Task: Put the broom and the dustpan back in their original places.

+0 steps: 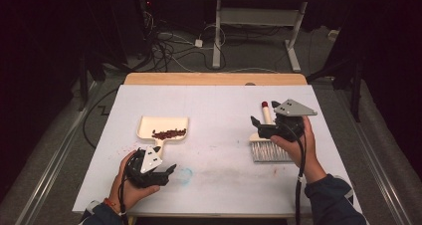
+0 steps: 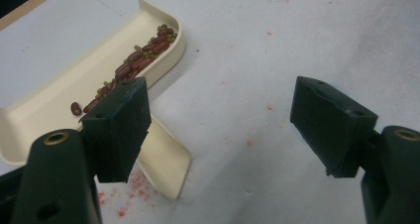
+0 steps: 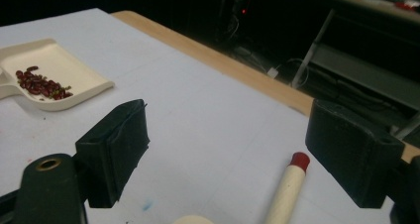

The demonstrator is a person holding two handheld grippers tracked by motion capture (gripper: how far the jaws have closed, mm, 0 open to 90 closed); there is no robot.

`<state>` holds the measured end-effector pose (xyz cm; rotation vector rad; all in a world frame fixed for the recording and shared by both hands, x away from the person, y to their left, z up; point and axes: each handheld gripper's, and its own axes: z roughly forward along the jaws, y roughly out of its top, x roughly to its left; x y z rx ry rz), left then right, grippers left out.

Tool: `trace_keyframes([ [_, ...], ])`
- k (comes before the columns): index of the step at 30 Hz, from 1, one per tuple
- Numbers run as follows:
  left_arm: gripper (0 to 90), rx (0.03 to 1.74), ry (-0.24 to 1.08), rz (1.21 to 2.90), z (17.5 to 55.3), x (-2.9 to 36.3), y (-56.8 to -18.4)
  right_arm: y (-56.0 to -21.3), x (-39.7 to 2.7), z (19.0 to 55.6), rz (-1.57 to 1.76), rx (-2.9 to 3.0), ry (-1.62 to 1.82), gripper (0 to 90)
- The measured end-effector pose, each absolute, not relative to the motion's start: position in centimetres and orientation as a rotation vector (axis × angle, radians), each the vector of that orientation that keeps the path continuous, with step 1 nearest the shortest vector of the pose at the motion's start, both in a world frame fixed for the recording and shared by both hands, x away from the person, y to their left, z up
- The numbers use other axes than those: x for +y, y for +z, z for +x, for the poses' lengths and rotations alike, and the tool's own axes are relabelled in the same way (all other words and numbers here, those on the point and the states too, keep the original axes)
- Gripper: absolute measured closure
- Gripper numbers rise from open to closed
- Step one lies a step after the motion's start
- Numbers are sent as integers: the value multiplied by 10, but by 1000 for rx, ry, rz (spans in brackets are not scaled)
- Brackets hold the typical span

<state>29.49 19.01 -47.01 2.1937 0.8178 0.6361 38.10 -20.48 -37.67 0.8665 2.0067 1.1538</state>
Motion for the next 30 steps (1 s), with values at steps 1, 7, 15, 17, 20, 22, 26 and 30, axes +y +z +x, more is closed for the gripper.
trace_keyframes([
  [1, 237, 809, 646, 2192, 295, 191, -470, -376, -205, 379, 864, 1998, 1156, 170],
  [7, 237, 807, 634, 2182, 294, 191, -469, -376, -210, 372, 860, 1999, 1150, 167],
  [15, 238, 803, 632, 2191, 294, 190, -470, -374, -220, 362, 846, 1999, 1151, 167],
  [17, 238, 802, 631, 2192, 294, 190, -470, -375, -223, 360, 846, 2001, 1148, 167],
  [20, 238, 803, 631, 2191, 294, 190, -470, -376, -226, 357, 846, 2003, 1139, 166],
  [22, 238, 793, 641, 2194, 295, 190, -470, -376, -229, 355, 842, 2006, 1137, 166],
  [26, 237, 797, 628, 2197, 294, 189, -470, -378, -232, 350, 833, 2006, 1128, 166],
  [30, 237, 783, 636, 2197, 295, 190, -470, -380, -234, 345, 820, 2009, 1119, 166],
])
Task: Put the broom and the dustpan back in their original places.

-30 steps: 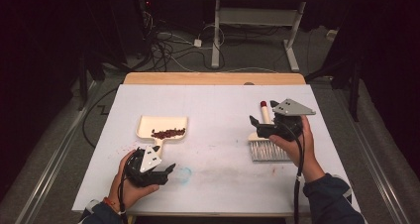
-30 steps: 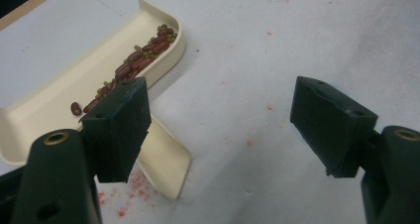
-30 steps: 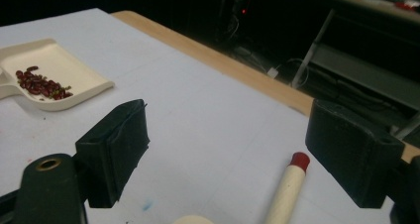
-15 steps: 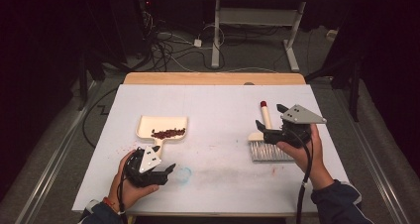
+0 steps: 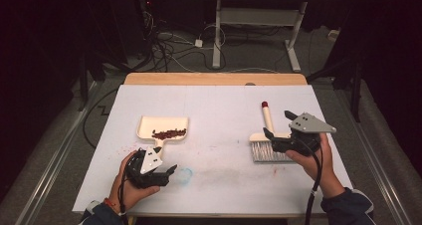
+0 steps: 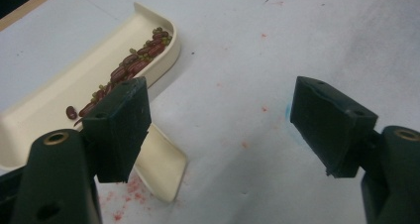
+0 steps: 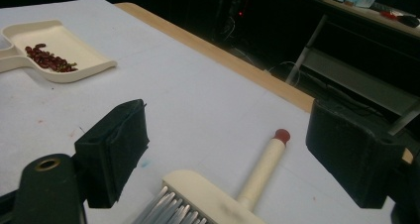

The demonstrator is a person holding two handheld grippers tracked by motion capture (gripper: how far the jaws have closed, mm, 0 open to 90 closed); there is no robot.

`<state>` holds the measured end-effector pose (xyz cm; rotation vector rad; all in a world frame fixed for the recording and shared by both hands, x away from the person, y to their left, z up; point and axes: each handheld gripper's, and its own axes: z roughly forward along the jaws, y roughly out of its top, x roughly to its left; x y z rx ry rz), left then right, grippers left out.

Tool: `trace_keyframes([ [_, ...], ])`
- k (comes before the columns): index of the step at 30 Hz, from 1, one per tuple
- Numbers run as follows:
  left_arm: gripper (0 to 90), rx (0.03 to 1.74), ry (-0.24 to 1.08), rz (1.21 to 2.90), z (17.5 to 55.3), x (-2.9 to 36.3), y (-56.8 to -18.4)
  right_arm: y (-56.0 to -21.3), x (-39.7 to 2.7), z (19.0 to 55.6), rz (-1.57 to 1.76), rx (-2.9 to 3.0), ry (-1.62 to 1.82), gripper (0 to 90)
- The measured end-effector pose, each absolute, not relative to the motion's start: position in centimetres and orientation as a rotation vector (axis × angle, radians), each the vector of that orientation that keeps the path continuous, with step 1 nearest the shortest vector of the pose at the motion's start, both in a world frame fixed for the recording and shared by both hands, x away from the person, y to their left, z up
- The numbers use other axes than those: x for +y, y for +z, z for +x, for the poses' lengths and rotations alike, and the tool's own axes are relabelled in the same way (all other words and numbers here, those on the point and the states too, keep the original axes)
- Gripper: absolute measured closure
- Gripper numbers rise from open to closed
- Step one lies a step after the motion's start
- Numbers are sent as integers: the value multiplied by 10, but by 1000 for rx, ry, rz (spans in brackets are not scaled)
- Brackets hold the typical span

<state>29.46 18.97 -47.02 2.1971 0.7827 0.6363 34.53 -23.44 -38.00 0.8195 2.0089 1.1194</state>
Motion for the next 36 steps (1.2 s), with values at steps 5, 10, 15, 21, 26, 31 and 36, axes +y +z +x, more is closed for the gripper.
trace_keyframes([
  [5, 238, 778, 630, 2196, 294, 189, -470, -385, -239, 339, 793, 2001, 1117, 172],
  [10, 237, 784, 615, 2203, 294, 188, -471, -392, -242, 334, 763, 2009, 1102, 172],
  [15, 237, 781, 617, 2201, 294, 188, -471, -400, -248, 331, 770, 2004, 1108, 172],
  [21, 237, 777, 618, 2203, 293, 188, -471, -410, -251, 327, 774, 2019, 1099, 172],
  [26, 237, 775, 619, 2203, 293, 188, -471, -419, -254, 322, 774, 2025, 1118, 175],
  [31, 237, 776, 620, 2209, 293, 188, -472, -428, -257, 316, 771, 2037, 1122, 175],
  [36, 236, 768, 619, 2217, 293, 187, -472, -434, -261, 313, 768, 2051, 1122, 174],
])
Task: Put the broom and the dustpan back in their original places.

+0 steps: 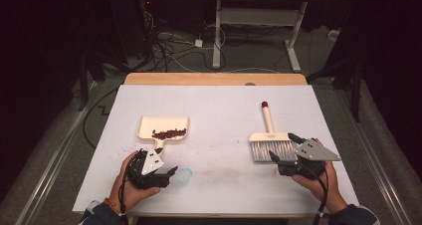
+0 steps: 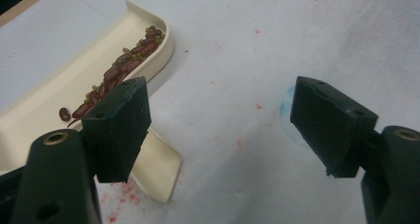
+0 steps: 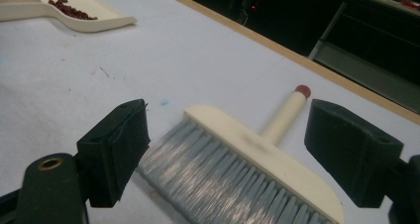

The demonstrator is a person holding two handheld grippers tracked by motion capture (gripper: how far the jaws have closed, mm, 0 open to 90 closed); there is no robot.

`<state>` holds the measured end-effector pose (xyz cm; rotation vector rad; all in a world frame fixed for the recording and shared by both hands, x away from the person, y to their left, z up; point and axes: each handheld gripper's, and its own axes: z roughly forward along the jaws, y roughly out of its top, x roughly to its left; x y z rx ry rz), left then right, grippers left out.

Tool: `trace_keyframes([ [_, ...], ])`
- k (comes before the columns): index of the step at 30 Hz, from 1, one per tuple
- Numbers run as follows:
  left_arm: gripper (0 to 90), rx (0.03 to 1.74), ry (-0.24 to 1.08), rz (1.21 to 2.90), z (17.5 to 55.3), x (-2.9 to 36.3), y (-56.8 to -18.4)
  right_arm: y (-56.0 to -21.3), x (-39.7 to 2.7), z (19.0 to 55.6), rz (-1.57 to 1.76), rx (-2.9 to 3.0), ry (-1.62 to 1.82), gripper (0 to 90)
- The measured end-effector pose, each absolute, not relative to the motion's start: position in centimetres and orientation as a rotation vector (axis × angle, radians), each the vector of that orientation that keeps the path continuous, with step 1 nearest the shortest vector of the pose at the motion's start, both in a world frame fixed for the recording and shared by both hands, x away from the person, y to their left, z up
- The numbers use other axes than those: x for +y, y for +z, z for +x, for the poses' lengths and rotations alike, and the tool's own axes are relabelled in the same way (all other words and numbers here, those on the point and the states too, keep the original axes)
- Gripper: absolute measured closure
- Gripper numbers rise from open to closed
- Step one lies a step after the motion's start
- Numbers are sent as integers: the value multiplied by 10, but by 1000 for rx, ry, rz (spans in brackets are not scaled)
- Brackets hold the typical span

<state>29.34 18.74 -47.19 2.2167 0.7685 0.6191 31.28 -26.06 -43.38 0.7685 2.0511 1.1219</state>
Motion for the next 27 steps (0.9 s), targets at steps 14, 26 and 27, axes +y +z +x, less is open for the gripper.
trace_keyframes([
  [14, 226, 774, 617, 2218, 291, 188, -473, -455, -268, 303, 818, 2086, 1110, 173],
  [26, 226, 782, 617, 2217, 291, 189, -474, -471, -263, 298, 796, 2173, 1066, 175],
  [27, 226, 781, 617, 2220, 290, 189, -474, -471, -262, 298, 795, 2177, 1067, 175],
])
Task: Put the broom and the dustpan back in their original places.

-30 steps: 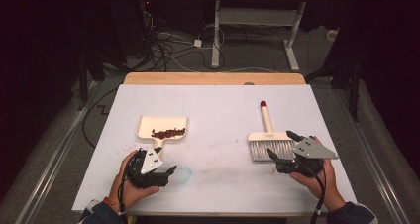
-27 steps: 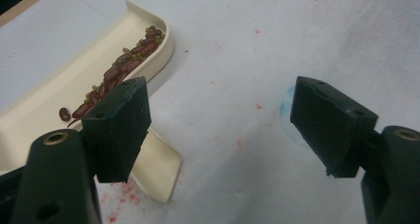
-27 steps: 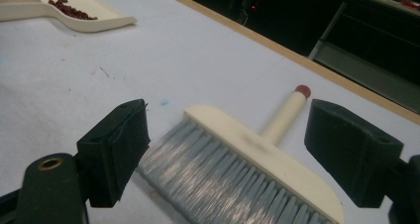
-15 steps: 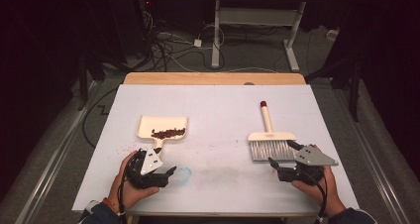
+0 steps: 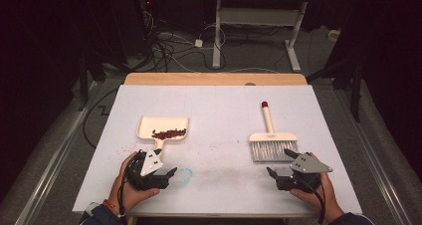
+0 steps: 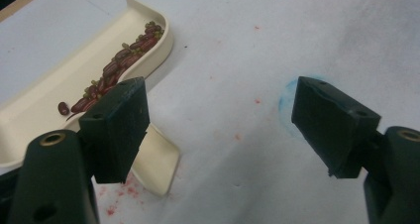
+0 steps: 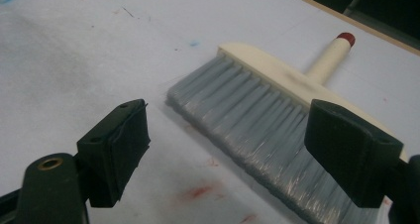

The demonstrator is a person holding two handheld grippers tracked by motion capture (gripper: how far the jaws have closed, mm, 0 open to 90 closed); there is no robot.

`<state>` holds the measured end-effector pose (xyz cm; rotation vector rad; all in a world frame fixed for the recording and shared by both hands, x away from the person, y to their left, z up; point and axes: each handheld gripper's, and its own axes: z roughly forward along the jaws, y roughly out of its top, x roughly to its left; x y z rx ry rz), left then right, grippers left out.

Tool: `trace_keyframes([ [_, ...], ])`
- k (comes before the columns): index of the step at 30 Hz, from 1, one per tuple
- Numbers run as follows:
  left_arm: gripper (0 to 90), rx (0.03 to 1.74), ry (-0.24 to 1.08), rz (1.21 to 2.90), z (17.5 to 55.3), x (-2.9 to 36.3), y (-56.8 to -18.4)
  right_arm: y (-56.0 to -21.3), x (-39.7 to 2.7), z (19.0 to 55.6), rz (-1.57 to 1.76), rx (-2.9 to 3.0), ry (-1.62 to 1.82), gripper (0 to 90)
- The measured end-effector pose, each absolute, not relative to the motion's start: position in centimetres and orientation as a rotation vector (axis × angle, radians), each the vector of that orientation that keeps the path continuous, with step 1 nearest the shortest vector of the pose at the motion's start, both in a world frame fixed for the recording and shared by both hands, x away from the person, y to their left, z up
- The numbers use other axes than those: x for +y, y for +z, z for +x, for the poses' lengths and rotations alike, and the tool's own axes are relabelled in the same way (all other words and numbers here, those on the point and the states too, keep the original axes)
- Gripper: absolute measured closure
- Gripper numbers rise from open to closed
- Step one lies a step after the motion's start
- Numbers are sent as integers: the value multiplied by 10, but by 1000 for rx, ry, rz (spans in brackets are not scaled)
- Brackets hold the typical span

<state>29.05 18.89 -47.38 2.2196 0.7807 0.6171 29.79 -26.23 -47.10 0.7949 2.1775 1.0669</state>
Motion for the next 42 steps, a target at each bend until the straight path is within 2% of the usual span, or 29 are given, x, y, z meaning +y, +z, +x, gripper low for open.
trace_keyframes([
  [42, 222, 767, 641, 2237, 283, 190, -473, -460, -256, 294, 757, 2150, 1087, 177],
])
